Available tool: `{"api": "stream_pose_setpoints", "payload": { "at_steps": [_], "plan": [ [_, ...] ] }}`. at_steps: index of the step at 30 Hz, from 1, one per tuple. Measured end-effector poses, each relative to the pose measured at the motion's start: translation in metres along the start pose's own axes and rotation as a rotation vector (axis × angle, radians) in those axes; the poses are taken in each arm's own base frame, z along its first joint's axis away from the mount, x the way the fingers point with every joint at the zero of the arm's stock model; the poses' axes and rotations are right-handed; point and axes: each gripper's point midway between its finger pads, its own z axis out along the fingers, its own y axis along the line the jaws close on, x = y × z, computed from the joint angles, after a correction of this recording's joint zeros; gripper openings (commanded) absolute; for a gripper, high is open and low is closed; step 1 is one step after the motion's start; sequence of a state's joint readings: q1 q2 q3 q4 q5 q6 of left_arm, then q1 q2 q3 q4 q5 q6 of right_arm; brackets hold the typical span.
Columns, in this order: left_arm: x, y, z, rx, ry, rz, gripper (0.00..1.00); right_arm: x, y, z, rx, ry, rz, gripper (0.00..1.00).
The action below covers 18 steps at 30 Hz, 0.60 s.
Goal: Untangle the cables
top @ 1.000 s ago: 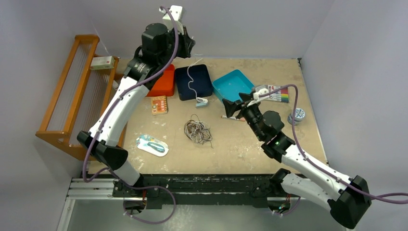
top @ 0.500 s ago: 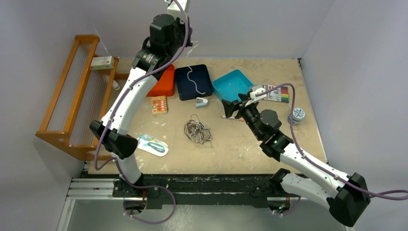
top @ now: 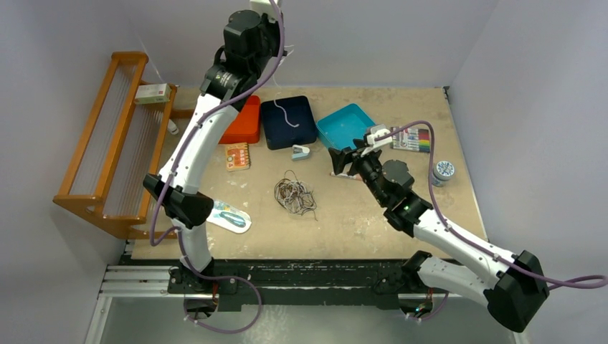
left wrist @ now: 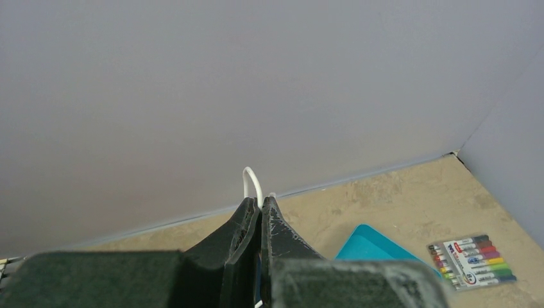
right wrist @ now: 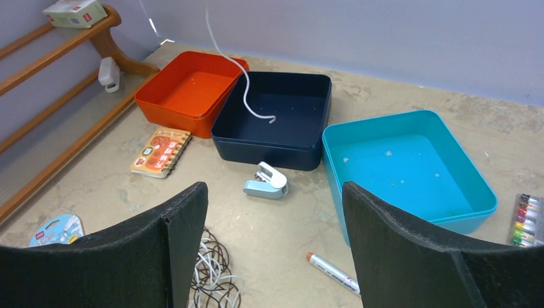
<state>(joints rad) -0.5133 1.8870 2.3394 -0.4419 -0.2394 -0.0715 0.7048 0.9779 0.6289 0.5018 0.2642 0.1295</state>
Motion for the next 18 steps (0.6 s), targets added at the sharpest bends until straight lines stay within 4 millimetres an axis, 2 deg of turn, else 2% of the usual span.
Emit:
{"api": "stream_pose_setpoints", "payload": {
  "at_steps": [8, 15, 18],
  "plan": [
    [0.005, 0.001, 0.011, 0.003, -0.008, 0.041, 0.0, 0.001, 0.0, 0.001, 0.0, 0.003, -0.004, 0.79],
    [0.038, 0.011, 0.032, 0.034, 0.044, 0.066, 0.0, 0.003, -0.001, 0.004, 0.007, 0.012, -0.019, 0.79],
    [0.053, 0.02, 0.038, 0.045, 0.073, 0.077, 0.0, 0.003, -0.001, 0.004, 0.007, 0.011, -0.018, 0.79]
  ]
}}
